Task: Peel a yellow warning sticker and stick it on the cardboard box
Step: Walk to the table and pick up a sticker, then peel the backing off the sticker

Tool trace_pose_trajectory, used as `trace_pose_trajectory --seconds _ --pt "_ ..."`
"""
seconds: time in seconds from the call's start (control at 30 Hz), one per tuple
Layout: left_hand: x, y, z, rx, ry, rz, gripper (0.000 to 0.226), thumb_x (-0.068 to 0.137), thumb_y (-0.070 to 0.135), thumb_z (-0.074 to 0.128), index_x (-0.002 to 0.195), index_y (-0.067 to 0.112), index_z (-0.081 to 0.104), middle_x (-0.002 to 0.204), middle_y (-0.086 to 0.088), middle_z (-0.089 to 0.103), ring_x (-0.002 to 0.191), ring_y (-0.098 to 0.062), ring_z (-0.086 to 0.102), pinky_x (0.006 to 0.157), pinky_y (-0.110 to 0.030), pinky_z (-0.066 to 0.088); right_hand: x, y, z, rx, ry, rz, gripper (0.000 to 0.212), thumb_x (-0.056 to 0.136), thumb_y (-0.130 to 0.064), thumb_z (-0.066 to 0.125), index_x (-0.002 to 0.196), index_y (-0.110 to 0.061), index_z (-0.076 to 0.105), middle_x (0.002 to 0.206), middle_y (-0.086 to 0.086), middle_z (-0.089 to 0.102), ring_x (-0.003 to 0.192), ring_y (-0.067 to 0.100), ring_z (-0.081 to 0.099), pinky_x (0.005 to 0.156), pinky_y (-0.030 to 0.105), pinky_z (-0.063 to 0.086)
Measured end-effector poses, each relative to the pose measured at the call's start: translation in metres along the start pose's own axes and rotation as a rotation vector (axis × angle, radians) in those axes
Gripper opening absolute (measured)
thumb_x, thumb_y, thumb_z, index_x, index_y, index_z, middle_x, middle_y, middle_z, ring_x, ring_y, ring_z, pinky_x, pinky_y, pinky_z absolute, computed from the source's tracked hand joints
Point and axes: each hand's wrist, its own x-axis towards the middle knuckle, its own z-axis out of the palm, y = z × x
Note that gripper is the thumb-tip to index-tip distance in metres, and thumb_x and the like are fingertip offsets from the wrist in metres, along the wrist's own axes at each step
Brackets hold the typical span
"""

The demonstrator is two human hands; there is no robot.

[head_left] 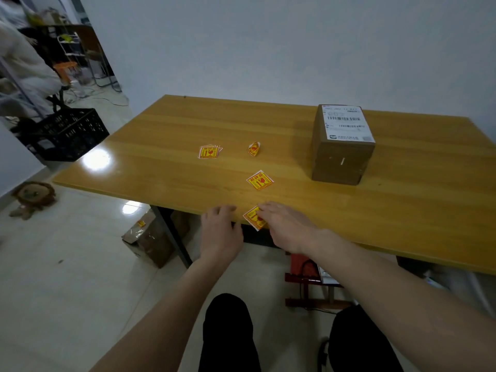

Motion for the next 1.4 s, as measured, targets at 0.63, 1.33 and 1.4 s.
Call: trace_pose_trajectory --seconds 0.63,1.33,1.4 --pt "-0.029 0.049 0.026 -1.081 -0.264 -0.376 0.013 0.088 0.010 0.062 0.076 0.013 0.057 0.073 -0.004 0.062 0.068 -0.012 0.059 0.065 -0.020 0.054 -0.052 0.030 -0.005 0.712 0.385 0.340 0.044 0.093 -0.023 0.054 0.134 -0.008 0.049 0.131 0.009 0.056 0.124 0.022 0.050 0.104 0.031 0.037" --pt "-0.034 0.084 0.015 -1.043 -0.212 -0.322 0.005 0.081 0.008 0.069 0.083 0.013 0.069 0.084 -0.005 0.071 0.079 -0.017 0.066 0.078 -0.028 0.056 -0.076 0.040 -0.030 1.224 0.384 0.445 0.012 0.081 0.001 0.067 0.090 -0.004 0.070 0.081 0.007 0.067 0.072 0.015 0.059 0.070 0.025 0.052" --pt "-0.034 0.084 0.014 -0.963 -0.232 -0.284 0.006 0.082 0.008 0.069 0.082 0.014 0.069 0.081 -0.004 0.070 0.074 -0.014 0.064 0.074 -0.025 0.056 -0.074 0.040 -0.033 1.105 0.425 0.463 0.028 0.084 -0.001 0.064 0.110 -0.009 0.065 0.100 0.007 0.067 0.090 0.016 0.060 0.084 0.029 0.050"
